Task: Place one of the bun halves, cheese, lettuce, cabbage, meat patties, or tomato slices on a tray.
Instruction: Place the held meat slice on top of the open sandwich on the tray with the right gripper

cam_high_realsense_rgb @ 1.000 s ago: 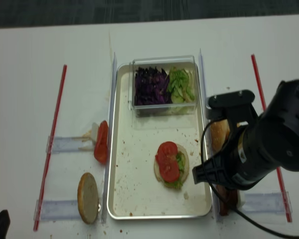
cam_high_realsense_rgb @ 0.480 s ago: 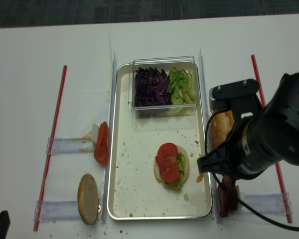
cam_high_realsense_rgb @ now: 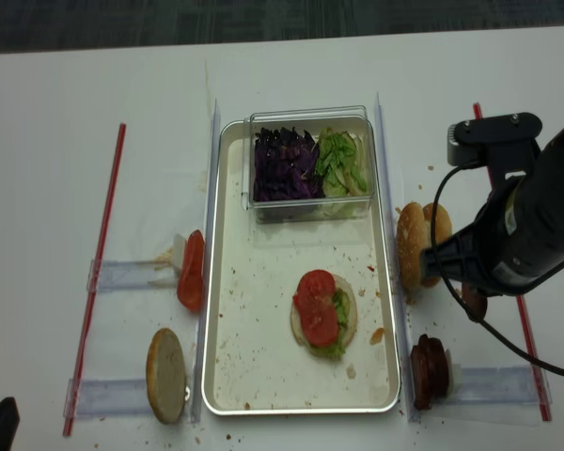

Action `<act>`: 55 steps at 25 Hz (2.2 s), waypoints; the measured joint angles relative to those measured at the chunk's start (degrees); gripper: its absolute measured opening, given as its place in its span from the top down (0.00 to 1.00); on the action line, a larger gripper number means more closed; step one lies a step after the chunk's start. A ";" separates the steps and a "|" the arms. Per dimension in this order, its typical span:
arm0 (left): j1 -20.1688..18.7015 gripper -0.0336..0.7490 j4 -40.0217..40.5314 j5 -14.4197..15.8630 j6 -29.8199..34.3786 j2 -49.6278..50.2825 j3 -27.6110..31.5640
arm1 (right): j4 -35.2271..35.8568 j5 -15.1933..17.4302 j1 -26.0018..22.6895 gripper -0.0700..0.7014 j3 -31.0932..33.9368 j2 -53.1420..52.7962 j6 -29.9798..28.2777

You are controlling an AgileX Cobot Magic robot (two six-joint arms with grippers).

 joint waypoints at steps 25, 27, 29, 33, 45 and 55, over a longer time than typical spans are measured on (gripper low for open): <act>0.00 0.26 0.00 0.00 0.00 0.00 0.00 | 63.32 -13.79 -0.25 0.76 0.00 1.48 -52.23; 0.00 0.26 0.00 0.00 0.00 0.00 0.00 | 63.54 -14.03 -0.25 0.76 0.00 3.74 -53.34; 0.00 0.26 0.00 0.00 0.00 0.00 0.00 | 64.85 -14.32 -0.25 0.76 0.00 6.62 -55.07; 0.00 0.26 0.00 0.00 0.00 0.00 0.00 | 70.53 -15.12 -0.25 0.76 0.00 12.05 -60.81; 0.00 0.26 0.00 0.00 0.00 0.00 0.00 | 74.77 -16.39 -0.25 0.76 -0.09 22.57 -65.58; 0.00 0.26 0.00 0.00 0.00 0.00 0.00 | 73.29 -15.93 -0.25 0.42 -0.09 23.06 -65.67</act>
